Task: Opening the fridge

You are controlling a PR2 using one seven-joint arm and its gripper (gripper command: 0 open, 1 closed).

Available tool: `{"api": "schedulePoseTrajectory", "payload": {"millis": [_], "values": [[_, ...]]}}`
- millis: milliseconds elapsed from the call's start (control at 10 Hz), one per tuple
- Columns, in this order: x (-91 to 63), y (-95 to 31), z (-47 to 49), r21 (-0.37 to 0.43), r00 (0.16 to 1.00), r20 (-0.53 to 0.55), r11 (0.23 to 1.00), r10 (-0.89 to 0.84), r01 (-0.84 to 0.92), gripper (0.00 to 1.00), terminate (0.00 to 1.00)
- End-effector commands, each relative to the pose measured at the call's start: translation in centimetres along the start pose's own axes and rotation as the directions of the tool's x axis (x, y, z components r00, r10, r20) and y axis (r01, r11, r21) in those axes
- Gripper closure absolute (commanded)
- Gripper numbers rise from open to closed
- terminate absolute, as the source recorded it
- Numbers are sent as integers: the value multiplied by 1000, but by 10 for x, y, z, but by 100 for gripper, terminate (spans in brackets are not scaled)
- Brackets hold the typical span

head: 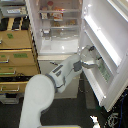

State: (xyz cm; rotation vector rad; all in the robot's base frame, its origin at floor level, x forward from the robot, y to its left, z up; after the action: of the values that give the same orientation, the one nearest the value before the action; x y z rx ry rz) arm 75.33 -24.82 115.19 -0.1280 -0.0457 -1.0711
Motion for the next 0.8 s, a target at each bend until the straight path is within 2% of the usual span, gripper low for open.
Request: {"api": "schedulePoseTrajectory", "payload": {"millis": [100, 300, 400, 500, 600, 700, 800], "values": [[428, -550, 121, -63, 854, 169, 860, -491, 507, 0, 0], [345, -493, 95, -47, 803, 183, 811, -567, 583, 0, 0], [250, -398, 74, 17, 791, 191, 808, -580, 589, 0, 0], [190, -340, 58, 40, 802, 186, 820, -568, 571, 0, 0], [117, -260, 35, 73, 830, 172, 847, -530, 526, 0, 0], [-3, -142, 0, 75, 908, 175, 924, -381, 374, 0, 0], [-37, -109, -13, 79, 929, 170, 944, -329, 320, 0, 0]]}}
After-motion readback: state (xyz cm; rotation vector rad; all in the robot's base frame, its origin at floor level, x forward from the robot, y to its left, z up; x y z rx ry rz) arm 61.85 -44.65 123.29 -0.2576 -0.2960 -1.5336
